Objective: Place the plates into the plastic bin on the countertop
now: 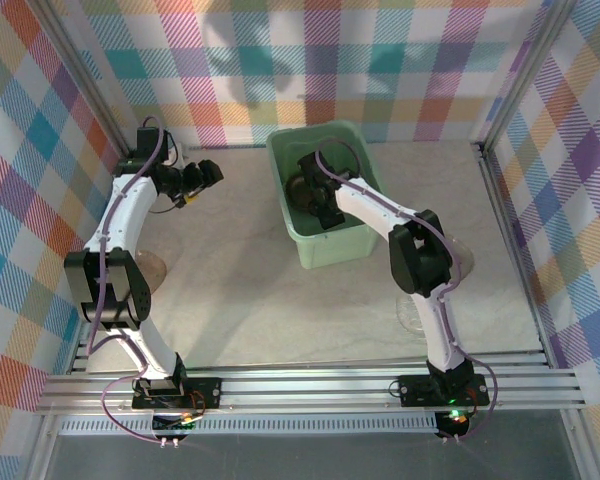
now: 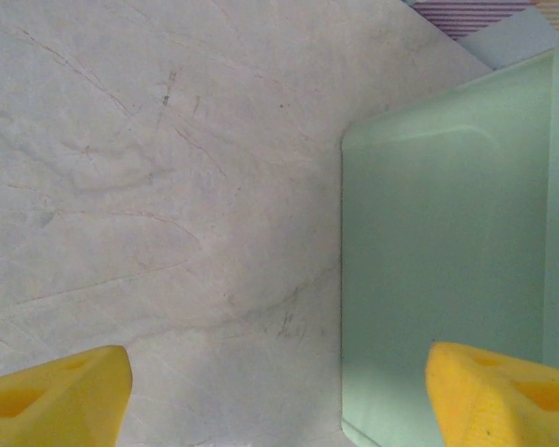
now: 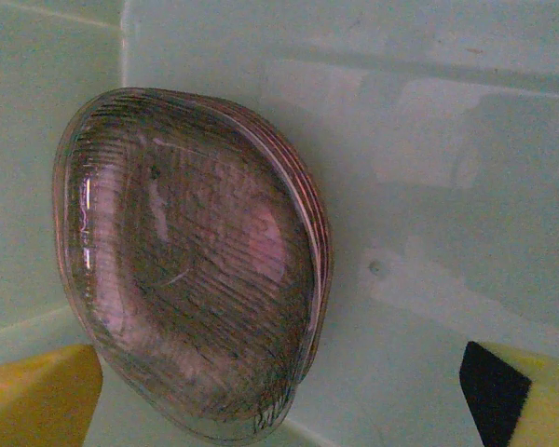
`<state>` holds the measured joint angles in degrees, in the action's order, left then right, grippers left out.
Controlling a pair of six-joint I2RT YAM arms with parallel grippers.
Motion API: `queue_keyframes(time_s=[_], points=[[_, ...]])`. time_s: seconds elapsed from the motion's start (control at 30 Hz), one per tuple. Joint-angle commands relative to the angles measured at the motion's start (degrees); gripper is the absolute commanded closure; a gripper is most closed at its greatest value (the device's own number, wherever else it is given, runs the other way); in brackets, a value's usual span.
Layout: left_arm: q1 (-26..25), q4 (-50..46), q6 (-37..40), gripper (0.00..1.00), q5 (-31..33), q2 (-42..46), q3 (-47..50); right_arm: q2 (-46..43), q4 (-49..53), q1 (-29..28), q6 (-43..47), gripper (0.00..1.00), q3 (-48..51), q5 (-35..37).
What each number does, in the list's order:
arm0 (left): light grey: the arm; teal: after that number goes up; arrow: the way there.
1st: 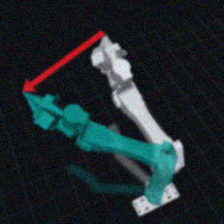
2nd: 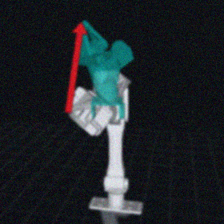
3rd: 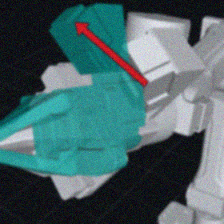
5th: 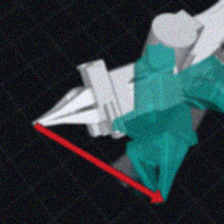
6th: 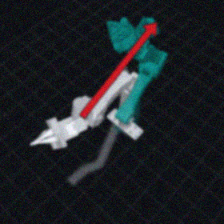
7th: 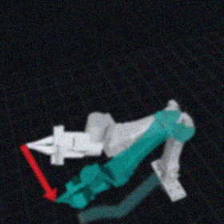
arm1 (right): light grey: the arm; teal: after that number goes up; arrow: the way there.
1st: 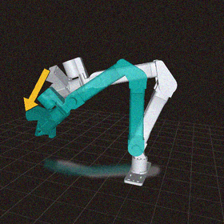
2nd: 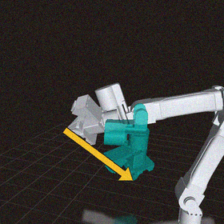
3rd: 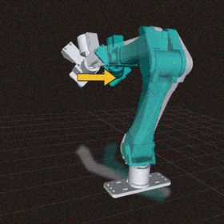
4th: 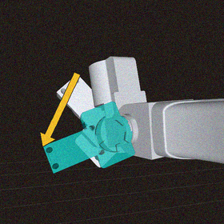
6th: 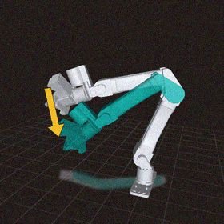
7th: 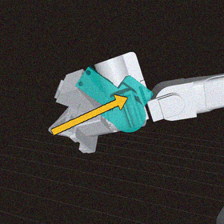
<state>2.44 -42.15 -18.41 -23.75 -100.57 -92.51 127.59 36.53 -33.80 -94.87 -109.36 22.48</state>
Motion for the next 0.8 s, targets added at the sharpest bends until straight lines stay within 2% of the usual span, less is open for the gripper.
queue_keyframes(time_s=[0.0,0.17,0.33,0.5,0.77], points=[[0.22,-1.22,-0.29,0.18,-0.77,-0.54,-2.41,-2.84,1.75,0.40,2.67,0.01,0.86,1.77],[0.35,-2.71,-0.65,0.18,6.16,0.27,-2.69,-6.45,-0.51,0.40,9.55,0.01,0.60,7.05],[1.14,-3.18,-3.05,0.18,12.50,2.54,-1.37,-8.49,-3.73,0.34,22.30,0.01,-1.97,11.11],[2.49,-5.85,-4.43,0.18,16.72,4.12,-0.85,-10.35,-8.38,0.19,32.40,0.01,-3.25,10.37],[6.99,-9.86,-8.96,0.17,19.83,5.06,2.50,-12.80,-14.56,-0.06,49.94,0.01,-5.28,8.22]])
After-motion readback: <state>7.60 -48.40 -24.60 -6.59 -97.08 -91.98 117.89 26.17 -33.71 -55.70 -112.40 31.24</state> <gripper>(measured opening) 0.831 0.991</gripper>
